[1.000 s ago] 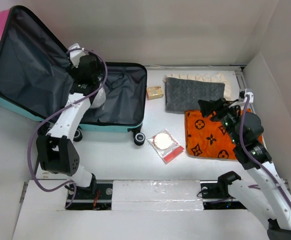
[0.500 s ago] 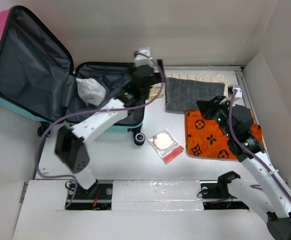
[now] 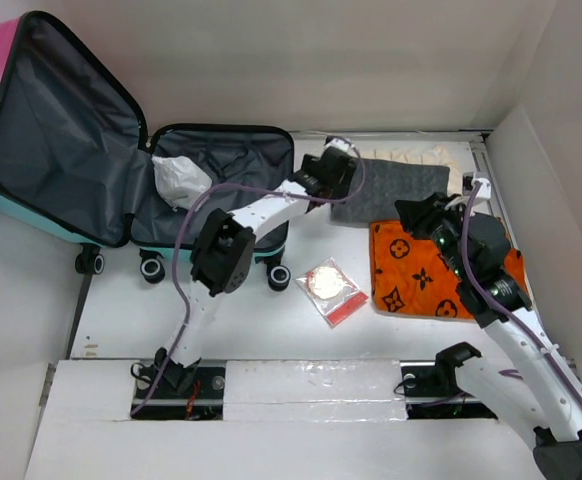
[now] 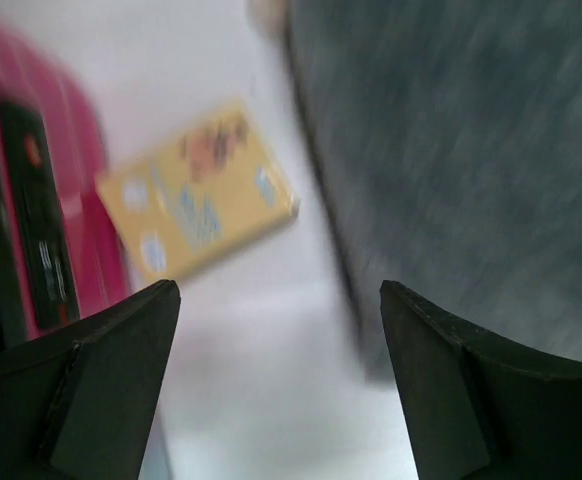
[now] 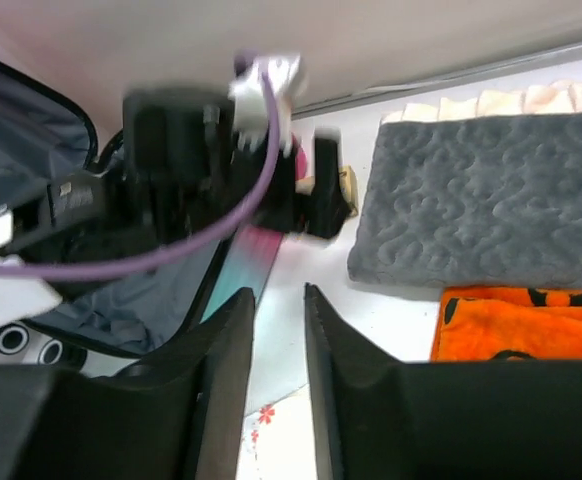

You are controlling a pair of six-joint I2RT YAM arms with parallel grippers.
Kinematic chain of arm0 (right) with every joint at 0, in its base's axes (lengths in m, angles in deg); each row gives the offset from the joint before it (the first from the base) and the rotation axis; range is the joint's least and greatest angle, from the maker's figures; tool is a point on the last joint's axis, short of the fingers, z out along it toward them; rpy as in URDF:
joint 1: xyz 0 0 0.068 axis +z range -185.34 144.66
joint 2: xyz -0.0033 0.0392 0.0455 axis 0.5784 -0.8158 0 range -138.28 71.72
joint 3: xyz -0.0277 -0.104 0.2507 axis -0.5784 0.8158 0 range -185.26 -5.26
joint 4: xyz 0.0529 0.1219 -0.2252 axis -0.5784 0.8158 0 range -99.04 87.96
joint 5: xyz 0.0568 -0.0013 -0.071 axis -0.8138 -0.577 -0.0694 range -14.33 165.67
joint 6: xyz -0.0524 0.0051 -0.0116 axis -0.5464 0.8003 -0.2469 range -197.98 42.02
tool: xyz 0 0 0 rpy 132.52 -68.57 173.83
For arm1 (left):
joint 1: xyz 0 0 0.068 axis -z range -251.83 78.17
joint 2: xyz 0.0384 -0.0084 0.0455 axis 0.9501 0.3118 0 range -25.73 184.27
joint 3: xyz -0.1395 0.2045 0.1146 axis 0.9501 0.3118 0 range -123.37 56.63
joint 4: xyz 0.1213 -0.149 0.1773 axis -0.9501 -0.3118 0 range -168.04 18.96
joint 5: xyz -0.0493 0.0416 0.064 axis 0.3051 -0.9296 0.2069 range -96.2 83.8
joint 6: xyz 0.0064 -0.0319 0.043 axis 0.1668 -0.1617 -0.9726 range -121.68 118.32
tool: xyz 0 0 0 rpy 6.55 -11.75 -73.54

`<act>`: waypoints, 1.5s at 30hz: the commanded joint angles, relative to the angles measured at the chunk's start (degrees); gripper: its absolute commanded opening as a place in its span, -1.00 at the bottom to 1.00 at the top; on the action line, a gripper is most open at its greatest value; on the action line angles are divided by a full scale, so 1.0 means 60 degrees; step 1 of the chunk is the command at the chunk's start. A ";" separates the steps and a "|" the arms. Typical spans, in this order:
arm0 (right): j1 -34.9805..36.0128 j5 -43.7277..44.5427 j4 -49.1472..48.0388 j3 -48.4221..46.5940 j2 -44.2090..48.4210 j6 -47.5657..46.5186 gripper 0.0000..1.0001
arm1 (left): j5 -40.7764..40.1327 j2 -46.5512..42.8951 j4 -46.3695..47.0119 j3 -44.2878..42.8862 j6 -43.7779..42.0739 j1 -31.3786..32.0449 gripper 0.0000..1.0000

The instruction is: Pack the luggage

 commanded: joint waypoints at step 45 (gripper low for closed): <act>0.2361 -0.1879 -0.0584 0.0501 -0.7559 0.0491 -1.00 | -0.0209 -1.5464 0.5565 1.4108 0.2965 0.0811 0.61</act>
